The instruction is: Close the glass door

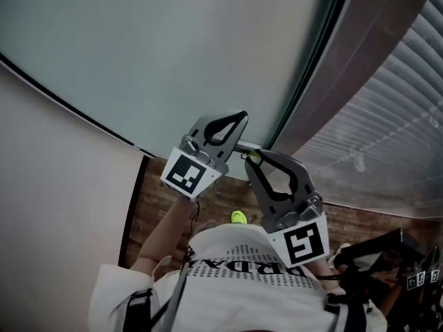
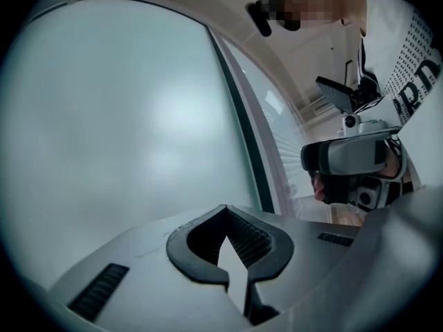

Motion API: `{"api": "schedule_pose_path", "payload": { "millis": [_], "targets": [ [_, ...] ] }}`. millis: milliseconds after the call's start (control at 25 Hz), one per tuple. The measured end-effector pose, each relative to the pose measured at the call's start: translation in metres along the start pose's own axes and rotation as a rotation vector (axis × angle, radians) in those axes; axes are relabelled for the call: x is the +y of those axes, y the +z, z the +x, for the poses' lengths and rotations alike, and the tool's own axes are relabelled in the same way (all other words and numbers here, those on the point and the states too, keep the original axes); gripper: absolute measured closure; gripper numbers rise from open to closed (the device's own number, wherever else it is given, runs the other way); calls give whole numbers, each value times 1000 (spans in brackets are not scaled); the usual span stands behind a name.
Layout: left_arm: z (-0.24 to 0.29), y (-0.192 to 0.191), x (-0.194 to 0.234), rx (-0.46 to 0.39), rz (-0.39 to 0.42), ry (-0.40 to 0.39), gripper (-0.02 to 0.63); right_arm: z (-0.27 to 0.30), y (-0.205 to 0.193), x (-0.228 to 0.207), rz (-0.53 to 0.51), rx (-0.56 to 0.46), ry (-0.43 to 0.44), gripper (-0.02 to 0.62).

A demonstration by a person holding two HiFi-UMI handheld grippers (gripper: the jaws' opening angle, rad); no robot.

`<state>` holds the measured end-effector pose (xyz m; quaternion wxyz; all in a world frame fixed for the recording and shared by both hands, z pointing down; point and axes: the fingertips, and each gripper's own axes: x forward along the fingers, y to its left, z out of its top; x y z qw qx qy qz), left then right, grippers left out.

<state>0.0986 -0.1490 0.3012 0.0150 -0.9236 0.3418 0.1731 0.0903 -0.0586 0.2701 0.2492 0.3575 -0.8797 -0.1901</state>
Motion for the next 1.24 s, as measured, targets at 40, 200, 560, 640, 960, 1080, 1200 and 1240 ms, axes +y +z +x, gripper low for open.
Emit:
{"api": "schedule_pose_path", "payload": {
  "millis": [40, 200, 560, 640, 960, 1080, 1200, 1240],
  "targets": [
    [-2, 1, -3, -3, 1, -10, 606, 0, 1, 1, 9, -4, 3, 537],
    [-3, 1, -14, -9, -17, -55, 606, -3, 4, -2, 49, -10, -20, 571],
    [-8, 11, -25, -29, -51, -88, 606, 4, 3, -10, 80, 26, -48, 597],
    [-13, 14, -23, -31, -63, -73, 606, 8, 5, -15, 88, 17, -42, 597],
    [-47, 23, -4, -63, -87, 9, 606, 37, 23, -14, 68, -31, -2, 597],
    [-57, 23, -2, -63, -88, 28, 606, 41, 25, -11, 66, -38, 12, 597],
    [-62, 20, -8, -56, -106, 32, 606, 39, 22, -10, 68, -34, 12, 597],
    [-63, 19, -10, -55, -112, 31, 606, 38, 20, -10, 69, -31, 10, 597]
  ]
}}
